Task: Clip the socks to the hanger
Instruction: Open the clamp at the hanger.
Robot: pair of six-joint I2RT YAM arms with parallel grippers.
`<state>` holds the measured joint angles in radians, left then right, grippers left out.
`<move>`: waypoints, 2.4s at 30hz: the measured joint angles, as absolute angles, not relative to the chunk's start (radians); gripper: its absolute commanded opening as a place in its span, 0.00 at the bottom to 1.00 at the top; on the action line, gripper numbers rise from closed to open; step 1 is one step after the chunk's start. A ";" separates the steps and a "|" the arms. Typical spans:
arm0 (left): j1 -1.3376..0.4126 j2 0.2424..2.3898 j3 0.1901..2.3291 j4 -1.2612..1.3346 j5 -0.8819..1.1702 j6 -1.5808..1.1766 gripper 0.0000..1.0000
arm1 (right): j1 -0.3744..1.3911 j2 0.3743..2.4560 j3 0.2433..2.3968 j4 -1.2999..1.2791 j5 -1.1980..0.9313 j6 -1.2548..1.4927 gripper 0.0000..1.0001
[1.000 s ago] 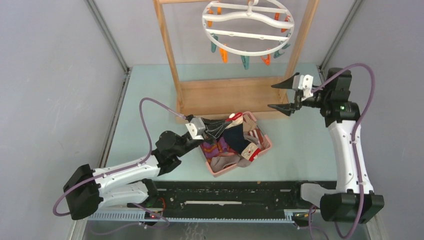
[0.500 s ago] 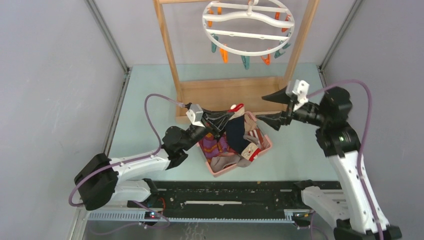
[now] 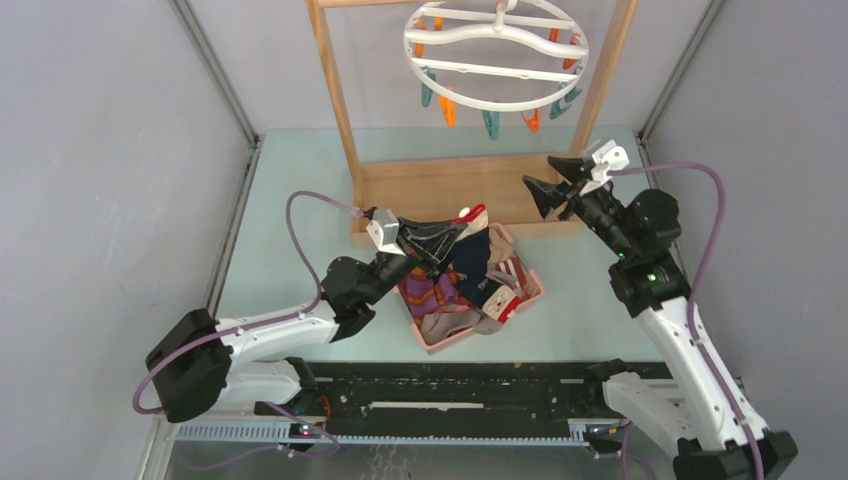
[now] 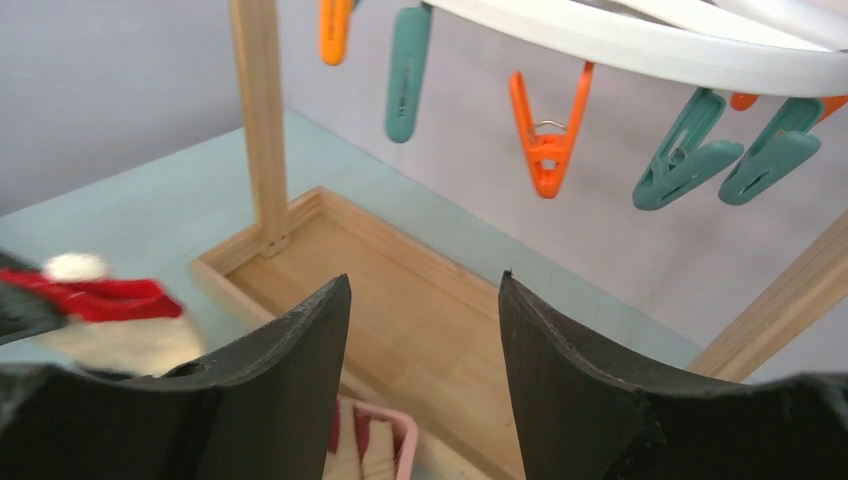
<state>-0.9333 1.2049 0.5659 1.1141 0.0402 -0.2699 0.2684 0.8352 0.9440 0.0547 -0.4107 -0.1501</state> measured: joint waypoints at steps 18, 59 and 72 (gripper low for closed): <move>-0.933 1.129 0.499 1.085 0.020 -0.155 0.00 | 0.321 1.070 0.943 0.431 -0.295 -0.177 0.53; -0.933 1.111 0.487 1.081 -0.016 -0.113 0.00 | 0.308 1.251 1.075 0.543 -0.292 -0.216 0.07; -0.923 1.291 0.717 1.032 0.037 -0.113 0.00 | 0.294 1.213 1.105 0.462 -0.359 -0.096 0.00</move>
